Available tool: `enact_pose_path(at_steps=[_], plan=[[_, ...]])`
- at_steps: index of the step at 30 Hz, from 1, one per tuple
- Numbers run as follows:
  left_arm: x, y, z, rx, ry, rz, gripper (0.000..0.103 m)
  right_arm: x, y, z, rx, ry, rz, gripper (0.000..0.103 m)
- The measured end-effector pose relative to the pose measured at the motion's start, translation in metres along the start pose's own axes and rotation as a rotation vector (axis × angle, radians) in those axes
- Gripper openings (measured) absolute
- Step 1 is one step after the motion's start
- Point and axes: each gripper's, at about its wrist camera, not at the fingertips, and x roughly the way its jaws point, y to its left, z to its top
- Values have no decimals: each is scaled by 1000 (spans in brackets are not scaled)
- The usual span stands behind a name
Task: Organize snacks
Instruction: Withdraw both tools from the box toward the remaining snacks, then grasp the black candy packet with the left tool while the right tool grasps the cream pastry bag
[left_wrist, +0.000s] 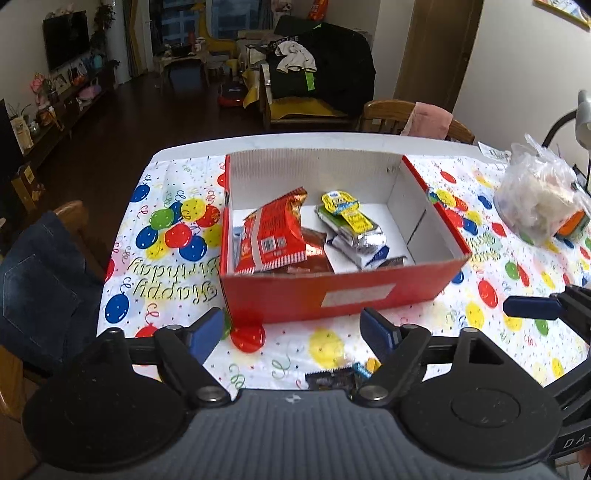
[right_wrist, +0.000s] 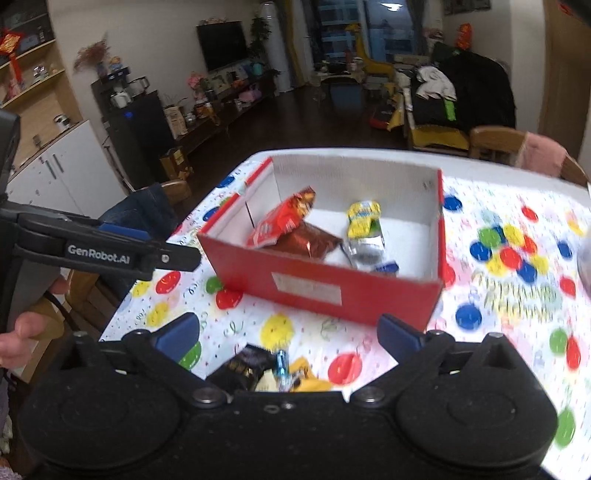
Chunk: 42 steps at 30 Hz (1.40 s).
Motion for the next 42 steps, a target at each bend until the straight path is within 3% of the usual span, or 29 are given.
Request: enact_pose_path(at_steps=[11, 14, 20, 30, 37, 42], plan=[[31, -13, -24, 43, 129, -42, 83, 10, -9, -60, 162, 98, -64, 103], [51, -16, -25, 24, 208, -60, 83, 8, -12, -67, 197, 105, -69, 103], [93, -22, -29, -15, 361, -21, 83, 12, -10, -79, 202, 149, -77, 103], [120, -30, -31, -2, 422, 0, 83, 18, -6, -82, 177, 177, -63, 103], [130, -22, -33, -56, 444, -23, 82, 25, -8, -84, 168, 206, -63, 103], [134, -17, -36, -97, 468, -34, 64, 32, -7, -87, 165, 233, -63, 102]])
